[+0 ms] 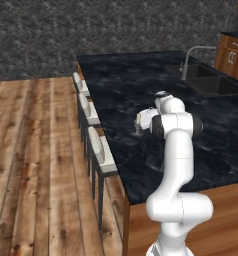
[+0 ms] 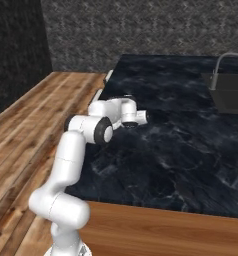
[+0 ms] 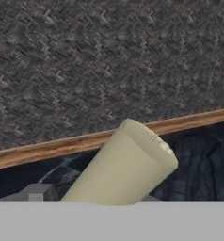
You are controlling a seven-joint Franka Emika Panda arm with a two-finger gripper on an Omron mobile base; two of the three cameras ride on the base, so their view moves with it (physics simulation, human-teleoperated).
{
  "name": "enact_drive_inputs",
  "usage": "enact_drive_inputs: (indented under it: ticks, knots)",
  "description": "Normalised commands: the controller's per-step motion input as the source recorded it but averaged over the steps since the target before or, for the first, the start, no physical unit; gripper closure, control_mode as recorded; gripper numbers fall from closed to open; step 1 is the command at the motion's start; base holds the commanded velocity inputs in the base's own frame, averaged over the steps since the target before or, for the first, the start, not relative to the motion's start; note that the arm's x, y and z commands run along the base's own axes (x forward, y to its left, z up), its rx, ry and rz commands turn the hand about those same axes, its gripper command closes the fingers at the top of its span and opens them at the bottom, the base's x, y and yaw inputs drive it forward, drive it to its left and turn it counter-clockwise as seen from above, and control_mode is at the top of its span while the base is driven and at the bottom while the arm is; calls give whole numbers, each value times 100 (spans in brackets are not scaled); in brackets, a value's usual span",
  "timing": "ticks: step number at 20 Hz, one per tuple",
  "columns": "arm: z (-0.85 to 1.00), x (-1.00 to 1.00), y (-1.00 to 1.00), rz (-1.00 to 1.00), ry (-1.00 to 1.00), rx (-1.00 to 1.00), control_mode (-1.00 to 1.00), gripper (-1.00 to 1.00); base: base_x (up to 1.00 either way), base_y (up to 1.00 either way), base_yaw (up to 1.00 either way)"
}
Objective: Get the candle and the liquor from the cabinet and move them to the dining counter.
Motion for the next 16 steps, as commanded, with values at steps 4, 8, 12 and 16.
enact_drive_inputs:
  ticks: [4,8,12,16]
  knots:
    - [-42,10,1,0,-2,0,-100,100,0,0,0]
    - [-44,0,0,0,-2,0,-100,100,0,0,0]
    - [-33,1,0,0,-1,0,-100,100,0,0,0]
    - [-25,1,0,0,0,0,-100,100,0,0,0]
